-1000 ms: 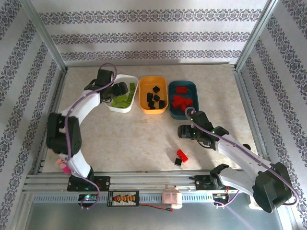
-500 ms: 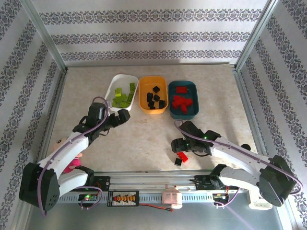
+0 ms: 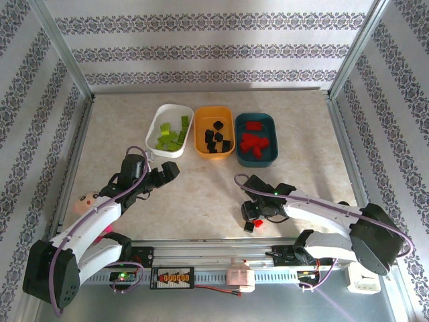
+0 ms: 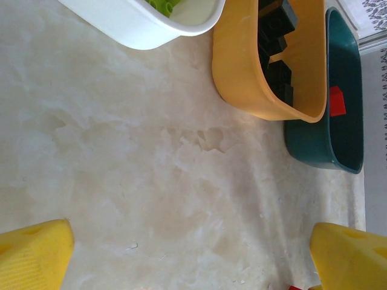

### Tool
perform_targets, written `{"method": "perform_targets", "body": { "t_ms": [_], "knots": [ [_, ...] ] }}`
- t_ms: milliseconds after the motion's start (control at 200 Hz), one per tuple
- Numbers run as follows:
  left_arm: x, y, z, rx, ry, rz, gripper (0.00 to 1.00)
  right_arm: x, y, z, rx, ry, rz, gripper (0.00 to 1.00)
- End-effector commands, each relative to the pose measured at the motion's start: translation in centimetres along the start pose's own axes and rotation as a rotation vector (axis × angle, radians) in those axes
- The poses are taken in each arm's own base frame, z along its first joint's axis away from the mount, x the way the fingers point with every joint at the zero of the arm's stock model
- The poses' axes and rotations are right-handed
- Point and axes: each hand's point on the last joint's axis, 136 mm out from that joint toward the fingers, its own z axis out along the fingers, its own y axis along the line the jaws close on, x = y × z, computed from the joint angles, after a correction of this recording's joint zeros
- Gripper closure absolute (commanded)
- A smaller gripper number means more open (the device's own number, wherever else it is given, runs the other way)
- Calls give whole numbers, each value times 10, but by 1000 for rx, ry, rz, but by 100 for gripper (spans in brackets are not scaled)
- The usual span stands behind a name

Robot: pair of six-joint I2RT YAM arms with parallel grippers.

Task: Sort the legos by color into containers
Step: Pick up the lego from the bottom-center of the table, then place the lego in the container.

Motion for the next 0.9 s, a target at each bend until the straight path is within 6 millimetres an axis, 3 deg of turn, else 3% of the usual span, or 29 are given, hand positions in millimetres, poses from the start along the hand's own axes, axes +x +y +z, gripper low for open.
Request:
{"method": "perform_targets", "body": {
  "t_ms": [0,220,380,590,670,765,894],
  "knots": [
    [-4,-9,0,40,-20,4,0,5,-3,3,29,23,-13,55],
    [-3,-5,2,25,-16,3,0,-7,0,-2,35,-19,-28,76],
    [-4,-6,0,22,-18,7,0,-42,2,-30,32,-128,-37,86],
    [-4,-7,-2,28,-24,5,0,-144,-3,-99,-1,-400,22,89],
    [-4,-8,-3,31,-24,2,0,-186,-11,-115,15,-470,48,88],
    [-3,-9,-5,35,-21,1,0,-229,-25,-117,69,-503,68,87],
    [0,-8,-9,36,-19,3,0,-268,-51,-98,145,-476,110,86]
  ]
}}
